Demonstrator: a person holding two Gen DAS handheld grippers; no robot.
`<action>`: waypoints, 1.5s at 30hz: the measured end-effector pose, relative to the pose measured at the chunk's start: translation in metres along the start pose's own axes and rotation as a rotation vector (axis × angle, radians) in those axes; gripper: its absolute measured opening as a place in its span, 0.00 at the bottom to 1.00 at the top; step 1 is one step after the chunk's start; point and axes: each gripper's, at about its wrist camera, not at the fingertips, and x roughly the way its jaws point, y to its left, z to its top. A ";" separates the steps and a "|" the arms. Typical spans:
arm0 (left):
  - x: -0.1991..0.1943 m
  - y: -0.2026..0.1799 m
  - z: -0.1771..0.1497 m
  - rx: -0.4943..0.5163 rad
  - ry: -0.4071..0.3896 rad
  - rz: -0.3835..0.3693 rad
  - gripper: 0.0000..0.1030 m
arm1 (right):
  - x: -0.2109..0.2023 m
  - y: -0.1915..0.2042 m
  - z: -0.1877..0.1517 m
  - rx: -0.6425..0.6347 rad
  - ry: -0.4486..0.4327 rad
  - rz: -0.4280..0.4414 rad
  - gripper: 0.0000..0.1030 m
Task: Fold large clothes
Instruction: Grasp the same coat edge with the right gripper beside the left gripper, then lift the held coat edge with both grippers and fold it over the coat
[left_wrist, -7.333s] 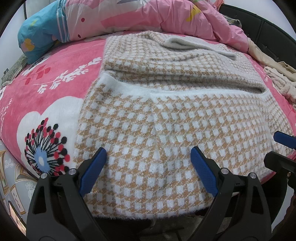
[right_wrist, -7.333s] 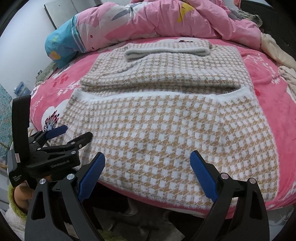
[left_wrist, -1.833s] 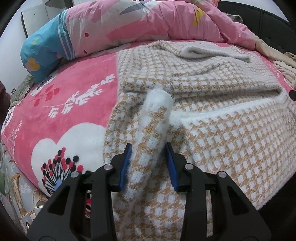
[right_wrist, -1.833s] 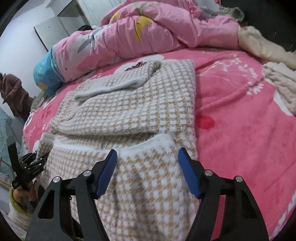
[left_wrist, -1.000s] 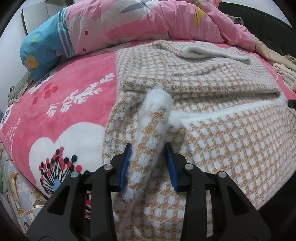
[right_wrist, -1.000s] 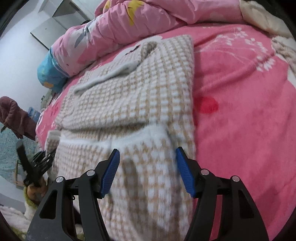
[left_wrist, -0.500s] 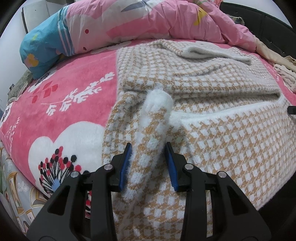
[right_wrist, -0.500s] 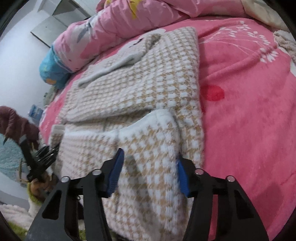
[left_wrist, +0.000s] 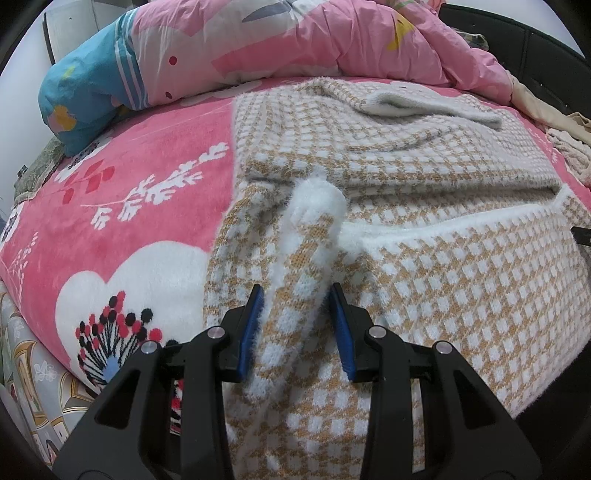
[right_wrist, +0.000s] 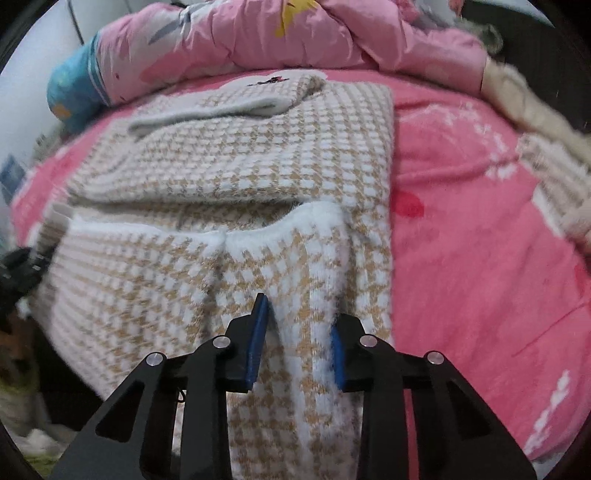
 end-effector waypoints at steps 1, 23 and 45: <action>0.000 0.000 0.000 0.001 0.000 0.000 0.34 | 0.000 0.005 -0.001 -0.017 -0.008 -0.029 0.27; -0.037 -0.010 -0.005 0.053 -0.104 0.040 0.08 | -0.075 0.047 -0.028 -0.113 -0.253 -0.284 0.08; -0.167 0.013 0.069 0.061 -0.483 -0.028 0.07 | -0.165 0.020 0.023 -0.041 -0.572 -0.276 0.08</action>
